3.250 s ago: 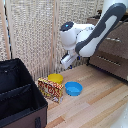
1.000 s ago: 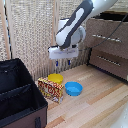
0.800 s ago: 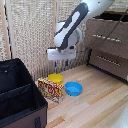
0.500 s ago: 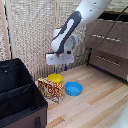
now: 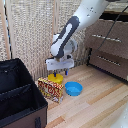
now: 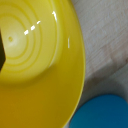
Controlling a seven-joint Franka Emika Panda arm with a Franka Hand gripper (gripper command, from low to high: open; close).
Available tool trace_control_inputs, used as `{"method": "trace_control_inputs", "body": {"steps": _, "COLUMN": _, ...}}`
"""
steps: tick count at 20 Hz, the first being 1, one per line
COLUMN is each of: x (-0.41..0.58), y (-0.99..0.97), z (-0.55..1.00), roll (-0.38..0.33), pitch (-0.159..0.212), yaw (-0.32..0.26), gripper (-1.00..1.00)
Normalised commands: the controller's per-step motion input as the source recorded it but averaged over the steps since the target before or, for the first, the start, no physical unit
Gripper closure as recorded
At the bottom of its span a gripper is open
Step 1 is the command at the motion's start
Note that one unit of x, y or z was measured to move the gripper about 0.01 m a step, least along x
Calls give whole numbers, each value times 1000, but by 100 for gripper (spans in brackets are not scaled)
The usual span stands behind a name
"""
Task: Kindly move your gripper toward the top drawer's handle. With caution, hold the handle robustly using your gripper and pull open the top drawer. Let the handle go. Relocate your gripper to the bowl placed in the background. Gently hold the bowl using your gripper. Bring the gripper and the bowl to the ajar drawer. Softly release the bowl into it.
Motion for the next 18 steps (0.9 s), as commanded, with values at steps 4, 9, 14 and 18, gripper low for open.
{"method": "trace_control_inputs", "body": {"steps": 4, "x": 116, "y": -150, "z": -177, "roll": -9, "pitch": 40, "yaw": 13, "gripper": 100}}
{"method": "trace_control_inputs", "body": {"steps": 9, "x": 0, "y": 0, "z": 0, "roll": 0, "pitch": 1, "yaw": 1, "gripper": 100}}
{"method": "trace_control_inputs", "body": {"steps": 14, "x": 13, "y": 0, "z": 19, "roll": 0, "pitch": -9, "yaw": 28, "gripper": 100}}
{"method": "trace_control_inputs", "body": {"steps": 18, "x": -89, "y": 61, "z": 111, "roll": -3, "pitch": -73, "yaw": -10, "gripper": 100}}
